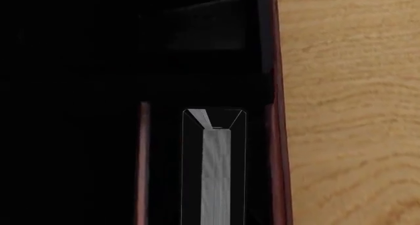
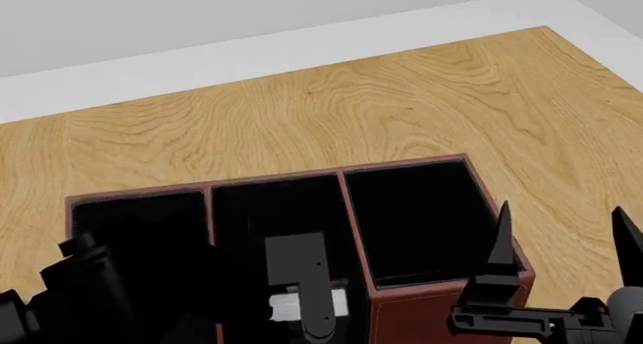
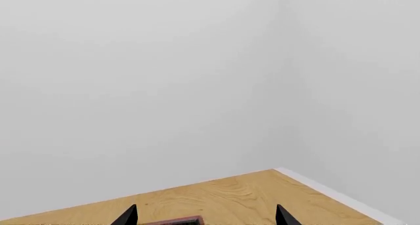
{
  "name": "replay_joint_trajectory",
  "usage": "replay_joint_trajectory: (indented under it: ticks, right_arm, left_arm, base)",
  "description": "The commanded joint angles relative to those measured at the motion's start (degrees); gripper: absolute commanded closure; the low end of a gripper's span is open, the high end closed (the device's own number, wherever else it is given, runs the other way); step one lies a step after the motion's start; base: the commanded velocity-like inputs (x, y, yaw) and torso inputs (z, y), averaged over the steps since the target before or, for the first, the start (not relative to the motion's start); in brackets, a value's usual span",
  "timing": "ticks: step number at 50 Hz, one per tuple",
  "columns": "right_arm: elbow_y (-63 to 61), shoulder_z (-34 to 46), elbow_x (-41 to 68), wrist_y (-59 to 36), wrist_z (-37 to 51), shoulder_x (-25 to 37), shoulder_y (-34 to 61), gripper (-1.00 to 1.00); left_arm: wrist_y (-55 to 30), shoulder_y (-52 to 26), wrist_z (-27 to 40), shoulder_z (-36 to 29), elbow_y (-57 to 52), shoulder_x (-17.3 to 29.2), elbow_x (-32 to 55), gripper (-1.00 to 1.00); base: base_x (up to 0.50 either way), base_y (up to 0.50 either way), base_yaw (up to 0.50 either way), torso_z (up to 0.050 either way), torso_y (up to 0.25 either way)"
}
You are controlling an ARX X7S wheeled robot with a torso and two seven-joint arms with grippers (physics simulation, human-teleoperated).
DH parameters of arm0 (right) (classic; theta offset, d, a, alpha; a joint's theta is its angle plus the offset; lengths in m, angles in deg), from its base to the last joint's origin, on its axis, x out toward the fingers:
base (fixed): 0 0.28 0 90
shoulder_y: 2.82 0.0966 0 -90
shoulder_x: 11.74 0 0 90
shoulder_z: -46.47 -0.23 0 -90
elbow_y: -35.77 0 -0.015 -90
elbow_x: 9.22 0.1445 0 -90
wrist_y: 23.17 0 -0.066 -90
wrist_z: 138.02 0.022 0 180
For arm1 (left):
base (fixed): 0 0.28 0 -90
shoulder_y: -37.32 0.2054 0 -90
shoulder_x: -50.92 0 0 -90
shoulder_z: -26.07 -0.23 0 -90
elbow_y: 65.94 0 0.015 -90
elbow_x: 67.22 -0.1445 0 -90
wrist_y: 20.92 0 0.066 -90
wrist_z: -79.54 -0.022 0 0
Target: Pick up the book and place it in the back compartment of the caddy.
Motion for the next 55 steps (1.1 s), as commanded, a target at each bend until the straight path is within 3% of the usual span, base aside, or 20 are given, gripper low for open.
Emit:
replay_joint_trajectory:
  ticks: [1, 36, 37, 55]
  right_arm:
    - [-0.1, 0.5, -0.1, -0.4, 0.3, 0.1, 0.2, -1.00]
    - [-0.2, 1.0, 0.2, -1.1, 1.0, 0.3, 0.2, -1.00]
    - [-0.1, 1.1, 0.2, -1.0, 1.0, 0.3, 0.2, -1.00]
    - [-0.2, 1.5, 0.3, -1.2, 1.0, 0.6, 0.8, -1.00]
  left_arm:
    - [2.5, 0.7, 1.2, 0.6, 3.6, -0.8, -0.4, 1.00]
    - [9.9, 3.3, 1.1, -0.6, 15.3, -4.9, -2.4, 1.00]
    - [10.5, 3.4, 1.2, -0.8, 15.7, -4.9, -2.7, -1.00]
    - [9.5, 2.7, 1.0, -0.7, 14.7, -4.6, -2.2, -1.00]
  base:
    - [0.00, 0.00, 0.00, 0.000, 0.010]
    - [0.00, 0.00, 0.00, 0.000, 0.001]
    - [0.00, 0.00, 0.00, 0.000, 0.000]
    - [0.00, 0.00, 0.00, 0.000, 0.000]
